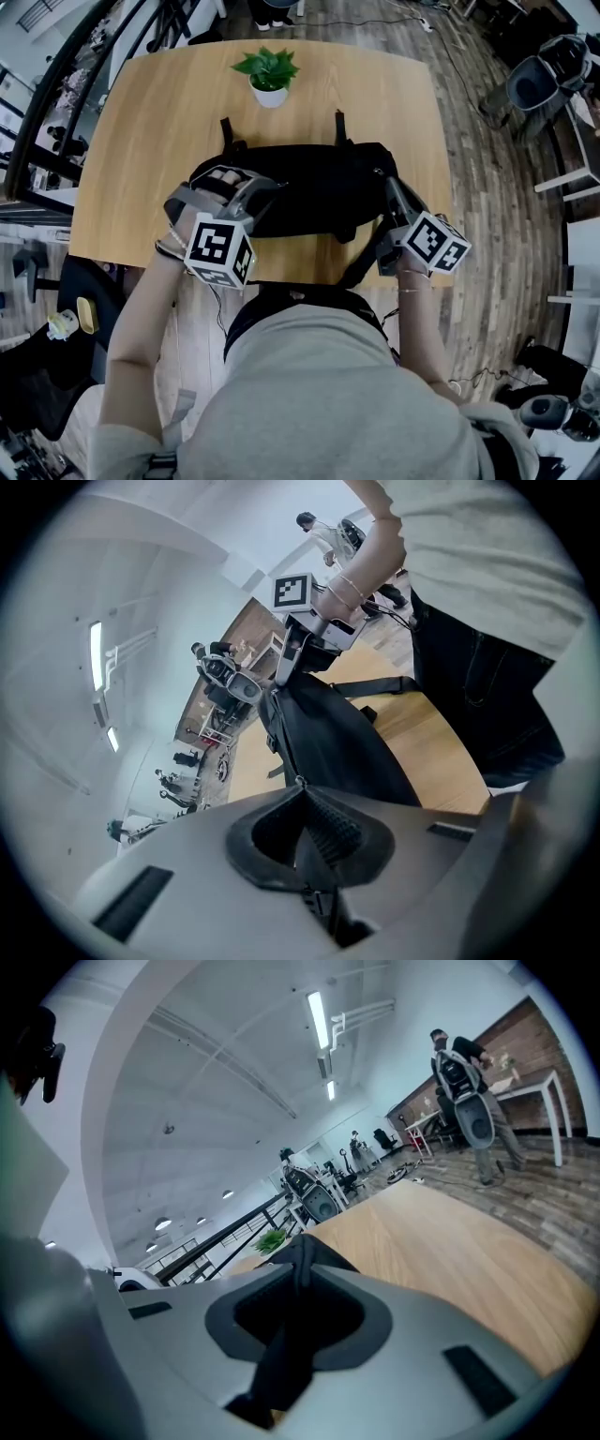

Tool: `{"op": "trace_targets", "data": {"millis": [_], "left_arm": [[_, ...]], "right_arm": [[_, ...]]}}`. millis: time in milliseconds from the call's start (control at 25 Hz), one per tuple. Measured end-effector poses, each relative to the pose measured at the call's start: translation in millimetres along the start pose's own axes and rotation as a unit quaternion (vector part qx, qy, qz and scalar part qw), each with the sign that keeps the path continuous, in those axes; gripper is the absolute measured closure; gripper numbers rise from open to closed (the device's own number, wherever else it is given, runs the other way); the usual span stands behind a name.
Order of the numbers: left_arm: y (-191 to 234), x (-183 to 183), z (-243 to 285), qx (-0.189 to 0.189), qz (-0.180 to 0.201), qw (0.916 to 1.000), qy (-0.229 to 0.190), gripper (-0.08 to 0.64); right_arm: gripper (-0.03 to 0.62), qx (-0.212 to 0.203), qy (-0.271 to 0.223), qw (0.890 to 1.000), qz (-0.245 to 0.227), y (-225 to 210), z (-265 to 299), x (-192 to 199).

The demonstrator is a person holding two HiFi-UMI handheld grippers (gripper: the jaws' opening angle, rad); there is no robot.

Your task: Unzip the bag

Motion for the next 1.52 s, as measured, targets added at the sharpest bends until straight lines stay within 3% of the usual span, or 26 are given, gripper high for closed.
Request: {"op": "trace_targets", "data": {"millis": [240,440,560,640,880,1040,1160,1240,1360,1520], "left_arm": [[2.3,8.1,-7.3,-0.013,0.003,0.9999,0.005,0.543],[4.2,9.9,-10.8,-0.019,0.015,0.9997,0.001,0.543],[5.9,9.4,-12.7,-0.026,0.028,0.9993,-0.002,0.543],[6.3,9.0,-13.1,-0.024,0.028,0.9993,-0.006,0.543],[7.3,8.2,-14.8,-0.020,0.020,0.9995,-0.015,0.543],[7.6,9.4,-15.3,-0.021,0.016,0.9995,-0.017,0.543],[7.9,9.8,-14.9,-0.021,0.011,0.9995,-0.018,0.543],[8.4,10.1,-14.4,-0.020,0.009,0.9996,-0.019,0.543],[8.5,10.1,-13.7,-0.018,0.012,0.9996,-0.018,0.543],[9.4,9.3,-13.6,-0.016,0.016,0.9996,-0.018,0.543]], "right_arm": [[0.513,0.011,-0.001,1.000,-0.012,2.3,2.1,6.0],[0.485,0.043,0.004,0.994,-0.095,15.0,-1.6,-5.0],[0.416,0.057,0.000,0.990,-0.131,21.9,-5.6,-11.3],[0.414,0.057,-0.003,0.986,-0.157,29.4,-7.9,-15.7],[0.413,0.011,0.003,0.973,-0.232,63.6,-1.8,-20.6],[0.413,-0.035,0.028,0.958,-0.283,87.2,12.6,-12.9],[0.413,-0.066,0.052,0.941,-0.327,105.2,24.1,-5.8],[0.413,-0.093,0.074,0.924,-0.364,120.6,31.3,0.5],[0.396,-0.146,0.125,0.887,-0.419,144.6,41.7,17.3],[0.391,-0.197,0.190,0.829,-0.488,167.4,53.5,42.7]]}}
Point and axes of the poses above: the fingertips, and each gripper's own axes: z forward along the fingers, y to its left, x out of its underside, the point moved 3 cm from there along -z, backward along the fingers, and after that the axes turned 2 degrees about -x, right-handed, at the moved point
